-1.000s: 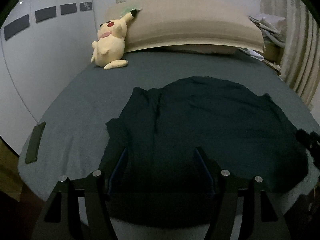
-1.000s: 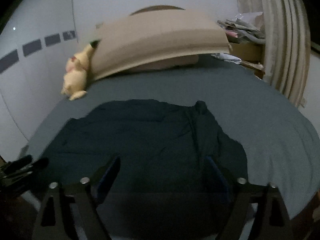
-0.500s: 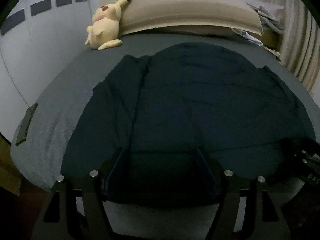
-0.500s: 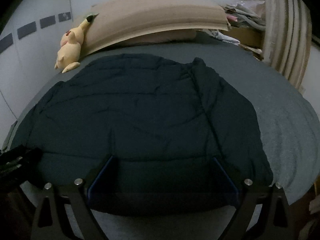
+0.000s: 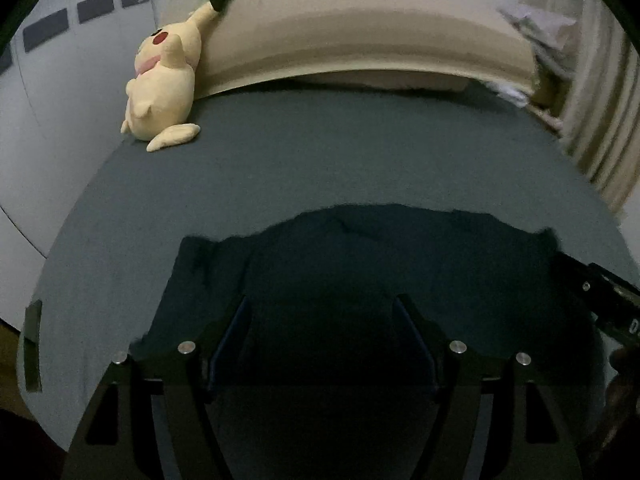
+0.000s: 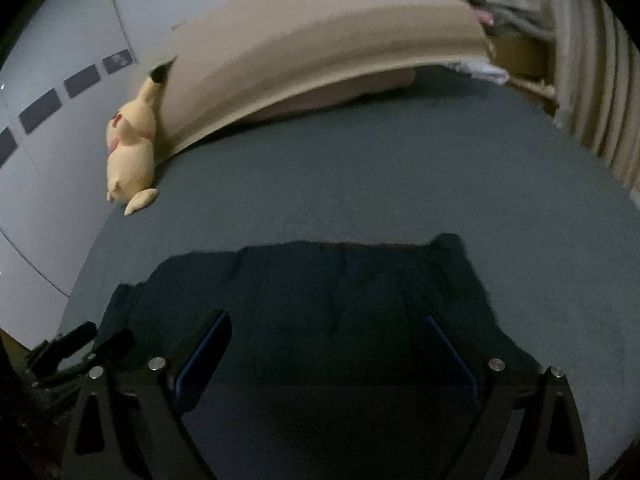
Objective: Fold large clothes
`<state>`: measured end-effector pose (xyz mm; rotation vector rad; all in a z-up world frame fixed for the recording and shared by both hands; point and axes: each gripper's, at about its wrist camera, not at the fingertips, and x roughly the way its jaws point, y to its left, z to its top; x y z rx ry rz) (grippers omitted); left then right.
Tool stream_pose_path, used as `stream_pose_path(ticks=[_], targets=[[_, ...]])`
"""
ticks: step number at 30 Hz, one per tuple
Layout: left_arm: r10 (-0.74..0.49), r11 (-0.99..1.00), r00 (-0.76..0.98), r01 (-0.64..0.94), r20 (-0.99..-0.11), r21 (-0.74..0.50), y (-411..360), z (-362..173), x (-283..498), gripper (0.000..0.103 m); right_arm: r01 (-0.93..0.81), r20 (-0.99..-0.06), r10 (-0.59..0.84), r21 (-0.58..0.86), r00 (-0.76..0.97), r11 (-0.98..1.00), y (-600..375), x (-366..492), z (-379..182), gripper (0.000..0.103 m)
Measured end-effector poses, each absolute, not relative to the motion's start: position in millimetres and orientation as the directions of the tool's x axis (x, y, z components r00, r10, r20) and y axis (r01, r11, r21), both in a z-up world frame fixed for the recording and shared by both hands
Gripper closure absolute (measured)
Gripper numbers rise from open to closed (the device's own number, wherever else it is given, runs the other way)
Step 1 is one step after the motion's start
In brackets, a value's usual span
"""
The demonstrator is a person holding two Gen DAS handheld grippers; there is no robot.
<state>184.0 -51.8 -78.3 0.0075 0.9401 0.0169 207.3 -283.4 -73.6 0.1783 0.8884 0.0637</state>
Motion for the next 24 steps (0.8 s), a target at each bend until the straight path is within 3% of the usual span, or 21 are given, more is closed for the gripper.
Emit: stream_pose_path(ticks=[5,8,12,24], targets=[[0.057,0.998,0.532,-0.026,-0.845,0.051,-57.5,-112.5,224.3,0.029,0.011,-0.815,0.077,0.102,0.574,0.995,-267.6,252.8,-110.4,0.005],[0.103,0.994,0.522,-0.024,-0.847,0.106,-62.0,-132.1,235.2,0.021,0.022,-0.869,0.032,0.049,0.493,0.999,-260.5,267.6,-142.3,0.004],[0.092,0.995,0.497,-0.021,-0.863,0.094,-55.8,-132.1,240.5,0.019,0.023,-0.876,-0.002,0.01,0.482,1.0,-256.7,274.8,-143.7,0.004],[0.054,0.998,0.684,-0.045,-0.727,0.032,-30.4,-37.1,110.2,0.02,0.0,-0.633,0.062,0.097,0.771,0.995,-262.5,127.4,-7.6,0.002]])
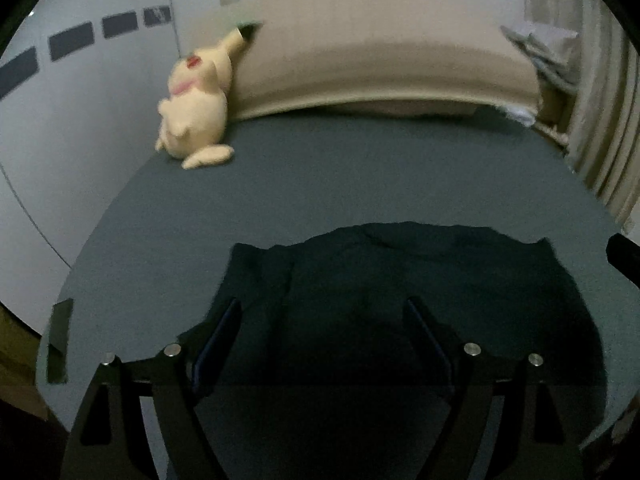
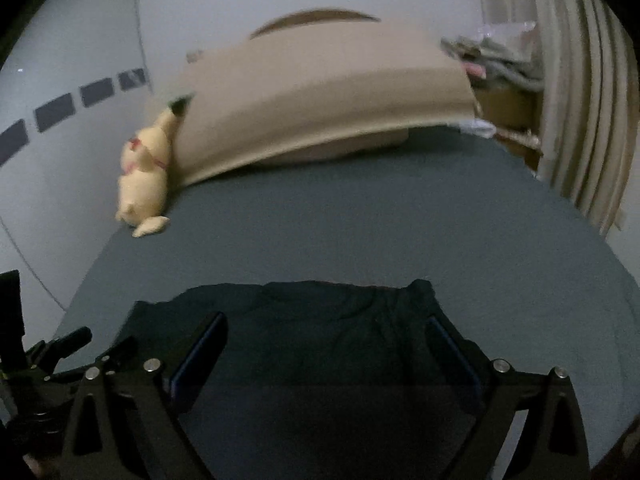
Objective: Fold large clothes
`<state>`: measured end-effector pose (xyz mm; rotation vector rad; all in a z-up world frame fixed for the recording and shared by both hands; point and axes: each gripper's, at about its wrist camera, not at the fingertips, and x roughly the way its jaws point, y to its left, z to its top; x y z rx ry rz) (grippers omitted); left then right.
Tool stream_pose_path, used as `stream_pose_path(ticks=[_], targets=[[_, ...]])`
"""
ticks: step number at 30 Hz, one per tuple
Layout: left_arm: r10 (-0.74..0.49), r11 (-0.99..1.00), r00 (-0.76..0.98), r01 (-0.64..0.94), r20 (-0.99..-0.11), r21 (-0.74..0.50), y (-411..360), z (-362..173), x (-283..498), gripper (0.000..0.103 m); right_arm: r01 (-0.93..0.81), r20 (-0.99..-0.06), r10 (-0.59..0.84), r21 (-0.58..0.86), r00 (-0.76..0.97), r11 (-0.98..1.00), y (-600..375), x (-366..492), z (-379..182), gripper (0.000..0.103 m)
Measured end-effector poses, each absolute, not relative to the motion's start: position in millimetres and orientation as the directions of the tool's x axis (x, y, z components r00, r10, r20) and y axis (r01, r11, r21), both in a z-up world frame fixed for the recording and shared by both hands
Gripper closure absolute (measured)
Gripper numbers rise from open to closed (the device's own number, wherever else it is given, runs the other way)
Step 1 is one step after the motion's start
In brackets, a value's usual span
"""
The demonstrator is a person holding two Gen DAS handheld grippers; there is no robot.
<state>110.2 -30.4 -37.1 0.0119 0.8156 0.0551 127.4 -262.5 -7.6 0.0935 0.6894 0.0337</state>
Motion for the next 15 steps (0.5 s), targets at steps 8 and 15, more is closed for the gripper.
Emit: stream_pose_path(ticks=[8,15], targets=[[-0.013,1.0,0.767,0.01,-0.642,-0.009,-31.5,-3.5,27.2,0.019,-0.075,-0.577,0.125,0.109,0.807,0.991,-238.7,19.4,-0.2,0.0],[-0.024,1.0,0.813,0.019,-0.581,-0.015,-33.6,3.3,-33.2,0.018,-0.032,-0.571,0.109,0.143,0.813,0.989,-243.1,-50.2,-20.1,0.0]])
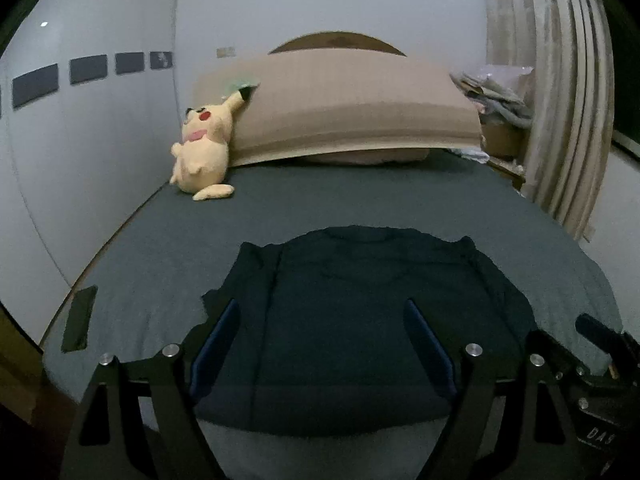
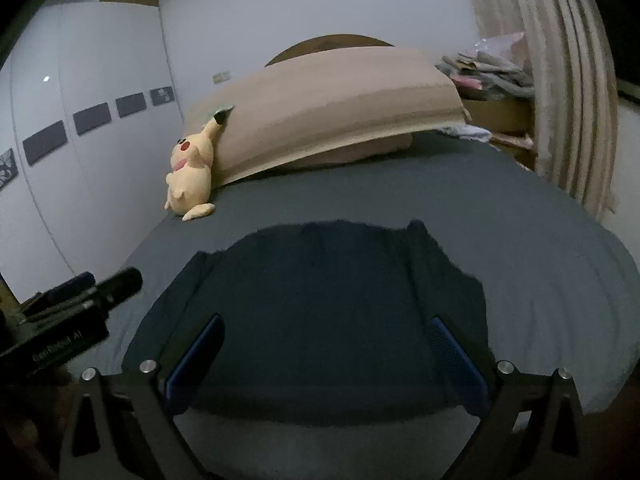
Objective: Fold large clothes
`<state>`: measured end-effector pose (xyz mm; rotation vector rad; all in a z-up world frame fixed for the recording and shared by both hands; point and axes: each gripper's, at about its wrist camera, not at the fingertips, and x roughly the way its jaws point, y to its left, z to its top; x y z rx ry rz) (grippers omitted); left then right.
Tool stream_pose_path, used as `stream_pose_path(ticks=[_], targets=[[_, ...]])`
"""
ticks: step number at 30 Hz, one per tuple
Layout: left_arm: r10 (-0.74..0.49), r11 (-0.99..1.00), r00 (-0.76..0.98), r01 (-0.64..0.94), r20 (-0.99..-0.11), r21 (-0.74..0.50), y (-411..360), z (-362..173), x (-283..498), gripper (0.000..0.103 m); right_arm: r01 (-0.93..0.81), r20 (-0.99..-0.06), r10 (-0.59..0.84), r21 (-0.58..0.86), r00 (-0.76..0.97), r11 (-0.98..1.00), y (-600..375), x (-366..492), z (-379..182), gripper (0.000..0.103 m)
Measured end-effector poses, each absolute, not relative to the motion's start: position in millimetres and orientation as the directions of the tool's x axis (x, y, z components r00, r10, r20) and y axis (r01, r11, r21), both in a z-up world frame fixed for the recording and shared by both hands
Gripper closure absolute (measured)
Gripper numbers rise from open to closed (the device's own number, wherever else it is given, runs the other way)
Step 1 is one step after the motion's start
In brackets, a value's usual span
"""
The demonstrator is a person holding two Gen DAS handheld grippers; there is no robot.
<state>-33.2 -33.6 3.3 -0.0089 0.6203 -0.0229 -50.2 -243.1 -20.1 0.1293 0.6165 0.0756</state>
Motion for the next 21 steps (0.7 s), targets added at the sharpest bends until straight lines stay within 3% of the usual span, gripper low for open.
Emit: stream_pose_path(ticks=[9,21], targets=[[-0.019,0.993,0.795,-0.058,-0.607,-0.107,-9.0,-19.5,-83.0,0.018,-0.057,-0.585,0.118,0.122,0.803,0.991,-227.0,-100.9,-38.0,0.0],[0.007,0.997,0.812,-0.05,-0.584,-0.057,-13.5,-10.7,-90.5,0.017,-0.03,-0.573,0.079,0.094,0.816,0.995,-230.4,-109.0,-34.0,0.0]])
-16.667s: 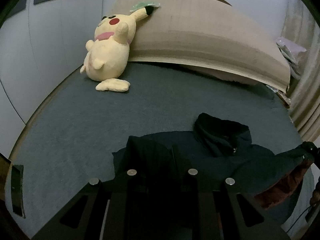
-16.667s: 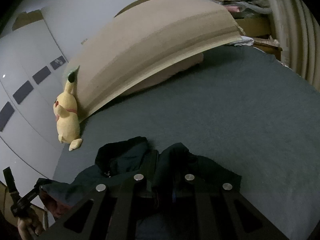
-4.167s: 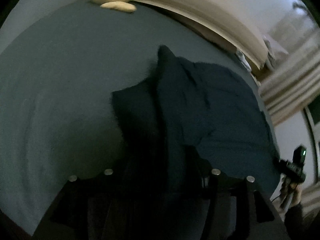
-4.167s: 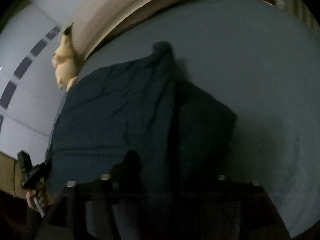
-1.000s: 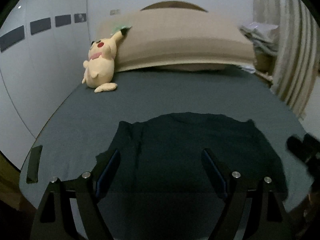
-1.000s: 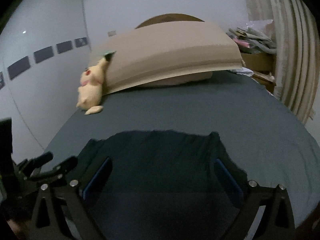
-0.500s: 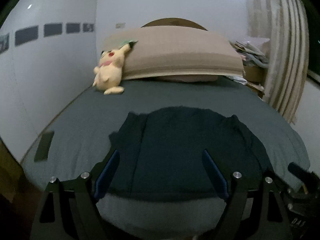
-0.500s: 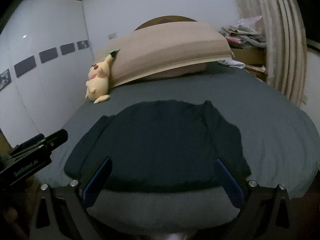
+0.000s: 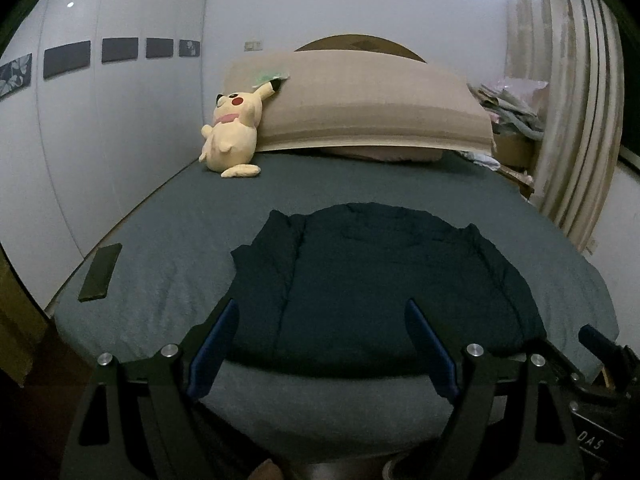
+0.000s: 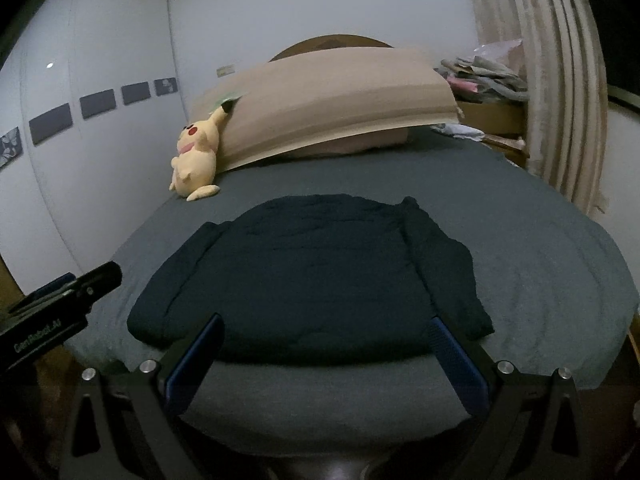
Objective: Fold large clothes
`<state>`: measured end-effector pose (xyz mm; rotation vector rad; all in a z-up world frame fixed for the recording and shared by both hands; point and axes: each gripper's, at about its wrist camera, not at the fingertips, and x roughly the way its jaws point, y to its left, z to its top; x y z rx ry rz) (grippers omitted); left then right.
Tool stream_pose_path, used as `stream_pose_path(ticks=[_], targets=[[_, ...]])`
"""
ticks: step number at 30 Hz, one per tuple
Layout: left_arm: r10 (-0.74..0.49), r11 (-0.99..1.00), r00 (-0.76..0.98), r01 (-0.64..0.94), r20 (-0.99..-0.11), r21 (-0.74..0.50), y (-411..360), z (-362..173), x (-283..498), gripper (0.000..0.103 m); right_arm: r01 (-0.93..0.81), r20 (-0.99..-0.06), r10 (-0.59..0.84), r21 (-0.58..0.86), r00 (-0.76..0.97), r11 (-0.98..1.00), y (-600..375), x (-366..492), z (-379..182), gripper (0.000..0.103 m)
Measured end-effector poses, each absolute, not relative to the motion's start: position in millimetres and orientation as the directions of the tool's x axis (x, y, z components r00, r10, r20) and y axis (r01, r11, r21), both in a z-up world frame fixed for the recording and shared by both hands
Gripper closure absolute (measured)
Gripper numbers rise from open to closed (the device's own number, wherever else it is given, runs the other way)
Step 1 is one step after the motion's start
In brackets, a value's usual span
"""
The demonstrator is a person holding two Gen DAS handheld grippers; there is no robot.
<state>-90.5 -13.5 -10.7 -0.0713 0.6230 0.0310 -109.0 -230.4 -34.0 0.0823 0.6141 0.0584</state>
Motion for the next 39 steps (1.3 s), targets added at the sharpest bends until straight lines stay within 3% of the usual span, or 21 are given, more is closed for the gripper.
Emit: stream_pose_path(ticks=[8,39], targets=[[0.035,0.999,0.8,-0.047,-0.599,-0.004,-19.3,-13.8,-90.5,0.015,-0.051,-0.588,0.086,0.076,0.804,0.996,-224.4,-108.0,-37.0,0.0],[0.084,0.995,0.803,-0.097,-0.59,0.01,-13.0,-12.0,-92.9,0.011,-0.055,-0.588,0.076,0.054,0.805,0.997,-218.0,-109.8,-36.5,0.0]])
